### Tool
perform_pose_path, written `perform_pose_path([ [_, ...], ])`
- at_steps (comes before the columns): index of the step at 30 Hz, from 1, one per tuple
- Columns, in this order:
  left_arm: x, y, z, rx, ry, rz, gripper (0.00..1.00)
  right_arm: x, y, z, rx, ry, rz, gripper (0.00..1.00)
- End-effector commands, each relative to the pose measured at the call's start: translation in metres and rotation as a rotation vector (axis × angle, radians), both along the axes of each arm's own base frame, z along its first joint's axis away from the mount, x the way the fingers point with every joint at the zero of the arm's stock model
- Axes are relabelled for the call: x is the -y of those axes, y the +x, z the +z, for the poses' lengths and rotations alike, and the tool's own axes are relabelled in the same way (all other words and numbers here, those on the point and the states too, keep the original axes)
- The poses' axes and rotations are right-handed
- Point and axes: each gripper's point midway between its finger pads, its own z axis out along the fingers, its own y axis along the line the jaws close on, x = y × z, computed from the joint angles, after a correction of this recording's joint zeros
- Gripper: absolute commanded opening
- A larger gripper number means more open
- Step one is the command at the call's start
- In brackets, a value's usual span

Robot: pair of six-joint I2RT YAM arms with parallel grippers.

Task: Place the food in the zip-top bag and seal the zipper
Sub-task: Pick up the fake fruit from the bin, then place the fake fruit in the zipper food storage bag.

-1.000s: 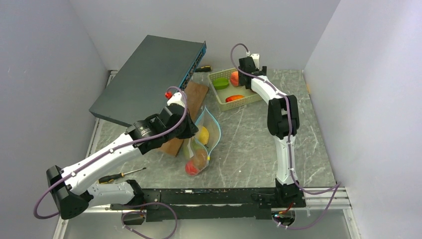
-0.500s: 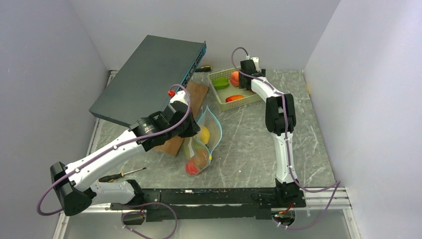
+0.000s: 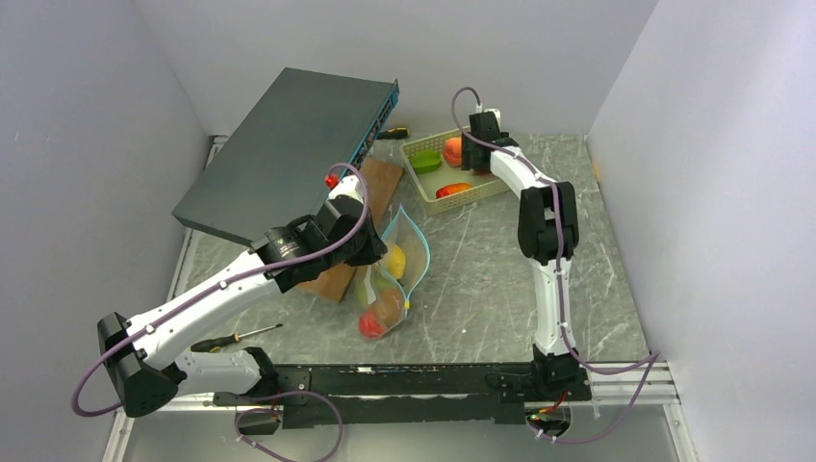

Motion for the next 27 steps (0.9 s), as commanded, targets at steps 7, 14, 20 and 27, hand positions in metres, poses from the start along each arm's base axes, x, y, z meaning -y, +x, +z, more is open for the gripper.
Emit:
perform_pose_path([
  [7, -0.002, -0.004, 0.013, 0.028, -0.051, -0.001, 0.0, -0.046, -0.049, 0.151, 0.241, 0.32, 0.147, 0.06],
  [14, 0.0, -0.004, 0.015, 0.039, -0.062, -0.012, 0.0, -0.103, -0.119, 0.222, 0.415, 0.726, 0.39, 0.0],
  [20, -0.003, -0.002, 0.022, 0.058, -0.06, -0.006, 0.0, -0.126, -0.183, 0.269, 0.522, 0.862, 0.493, 0.0],
  [27, -0.004, -0.001, 0.022, 0.075, -0.064, 0.001, 0.0, -0.182, -0.263, 0.282, 0.493, 0.856, 0.718, 0.0],
])
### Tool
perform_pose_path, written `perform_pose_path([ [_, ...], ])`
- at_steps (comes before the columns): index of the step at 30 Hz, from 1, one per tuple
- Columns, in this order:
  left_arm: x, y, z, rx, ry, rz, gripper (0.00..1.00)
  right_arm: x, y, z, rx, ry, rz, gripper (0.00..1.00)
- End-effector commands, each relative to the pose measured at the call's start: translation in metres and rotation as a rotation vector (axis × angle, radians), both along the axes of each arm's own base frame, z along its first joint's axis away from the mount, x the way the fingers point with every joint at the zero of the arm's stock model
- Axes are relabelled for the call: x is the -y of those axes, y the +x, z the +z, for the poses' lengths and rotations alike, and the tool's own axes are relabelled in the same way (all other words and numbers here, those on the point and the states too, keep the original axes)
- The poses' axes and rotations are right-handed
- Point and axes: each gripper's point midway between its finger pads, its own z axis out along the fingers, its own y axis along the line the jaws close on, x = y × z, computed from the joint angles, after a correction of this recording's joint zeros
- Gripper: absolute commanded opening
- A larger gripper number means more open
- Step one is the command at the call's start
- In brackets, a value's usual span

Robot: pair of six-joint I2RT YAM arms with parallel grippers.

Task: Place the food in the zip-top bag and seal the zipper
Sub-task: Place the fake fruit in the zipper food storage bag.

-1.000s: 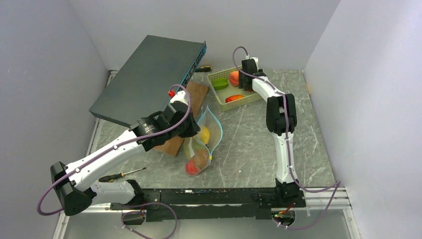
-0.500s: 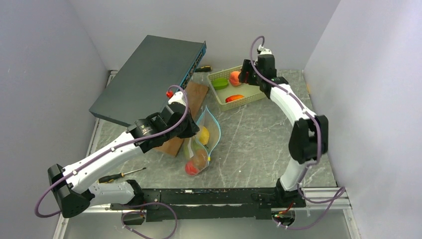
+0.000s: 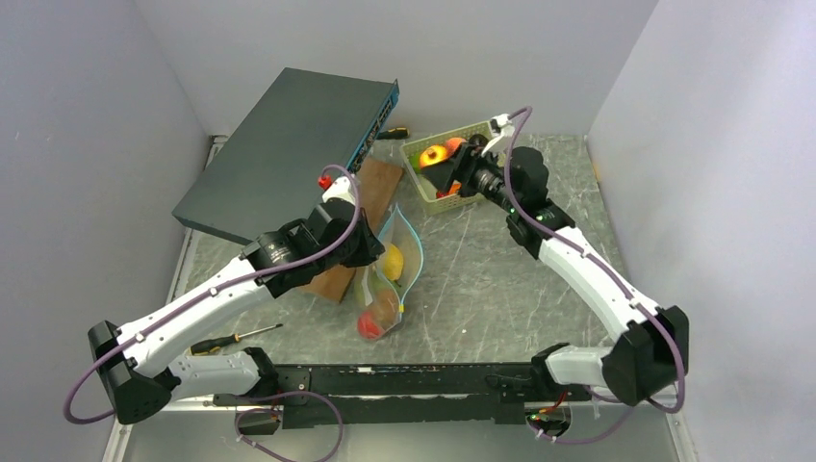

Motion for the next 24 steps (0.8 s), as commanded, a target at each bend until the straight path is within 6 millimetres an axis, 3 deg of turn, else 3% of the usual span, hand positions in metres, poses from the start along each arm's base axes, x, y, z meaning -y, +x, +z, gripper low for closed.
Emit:
perform_pose_path([
  [1, 0.0, 0.001, 0.014, 0.05, -0.036, -0.005, 0.0, -0.041, -0.055, 0.034, 0.141, 0.002, 0.179, 0.0],
  [8, -0.007, -0.001, 0.015, 0.06, -0.048, 0.012, 0.0, -0.051, -0.122, 0.029, 0.272, -0.07, 0.332, 0.0],
  [12, -0.011, -0.001, 0.015, 0.065, -0.05, 0.027, 0.0, -0.066, -0.15, 0.022, 0.308, -0.088, 0.468, 0.0],
  [18, -0.011, 0.0, 0.017, 0.066, -0.043, 0.03, 0.0, -0.084, -0.162, 0.005, 0.294, -0.183, 0.52, 0.09],
  [24, -0.011, 0.0, 0.017, 0.065, -0.04, 0.029, 0.0, -0.092, -0.165, -0.005, 0.301, -0.253, 0.507, 0.37],
])
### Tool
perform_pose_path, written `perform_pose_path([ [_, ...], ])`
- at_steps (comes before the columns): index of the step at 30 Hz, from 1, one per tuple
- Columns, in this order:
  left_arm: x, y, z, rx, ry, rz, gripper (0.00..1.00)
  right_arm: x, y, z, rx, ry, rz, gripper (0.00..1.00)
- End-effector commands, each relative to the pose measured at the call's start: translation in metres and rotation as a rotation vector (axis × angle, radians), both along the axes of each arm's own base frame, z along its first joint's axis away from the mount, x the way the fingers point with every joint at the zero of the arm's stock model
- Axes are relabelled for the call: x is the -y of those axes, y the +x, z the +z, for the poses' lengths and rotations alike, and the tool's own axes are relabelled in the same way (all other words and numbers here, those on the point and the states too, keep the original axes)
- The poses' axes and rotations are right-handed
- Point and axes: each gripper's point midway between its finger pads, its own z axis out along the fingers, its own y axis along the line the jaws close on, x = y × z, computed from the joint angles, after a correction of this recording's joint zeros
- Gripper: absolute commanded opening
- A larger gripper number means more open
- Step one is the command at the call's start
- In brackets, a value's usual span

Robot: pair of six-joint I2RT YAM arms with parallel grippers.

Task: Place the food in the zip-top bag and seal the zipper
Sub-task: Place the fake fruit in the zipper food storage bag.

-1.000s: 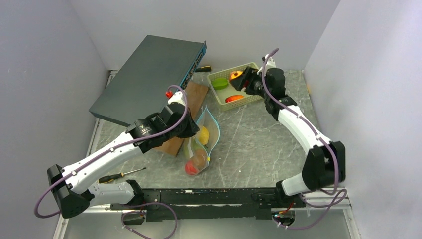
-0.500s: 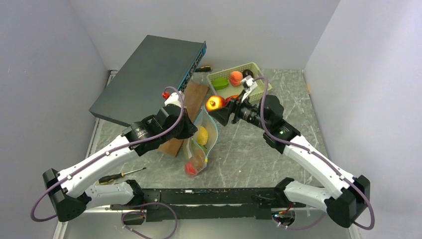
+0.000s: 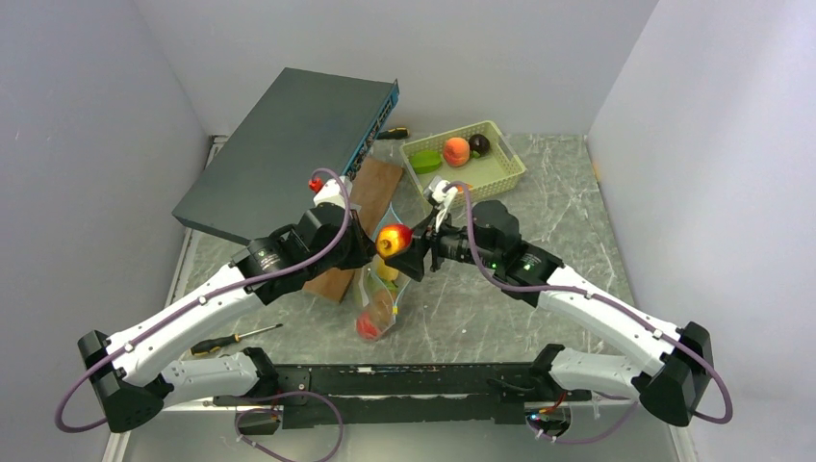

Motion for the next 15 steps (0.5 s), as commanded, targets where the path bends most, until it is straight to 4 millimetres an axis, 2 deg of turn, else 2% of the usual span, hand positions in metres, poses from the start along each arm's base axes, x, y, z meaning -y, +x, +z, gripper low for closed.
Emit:
perform_pose_path([
  [1, 0.0006, 0.0031, 0.0116, 0.033, -0.024, 0.009, 0.0, -0.0003, 0.004, 0.0204, 0.102, -0.005, -0.042, 0.4],
  [6, 0.0002, 0.0029, 0.0095, 0.032, -0.024, 0.011, 0.0, -0.0005, 0.0048, 0.0202, 0.115, -0.012, -0.061, 0.63],
  [11, 0.0002, 0.0025, 0.0107, 0.033, -0.027, 0.01, 0.0, -0.0007, 0.0055, 0.0215, 0.122, -0.01, -0.068, 0.75],
  [13, -0.001, 0.0022, 0.0101, 0.035, -0.03, 0.014, 0.0, -0.0004, 0.0046, 0.0239, 0.126, -0.003, -0.066, 0.85],
  [15, -0.0021, 0.0022, 0.011, 0.037, -0.031, 0.017, 0.0, 0.0011, 0.004, 0.0276, 0.134, 0.005, -0.071, 0.9],
])
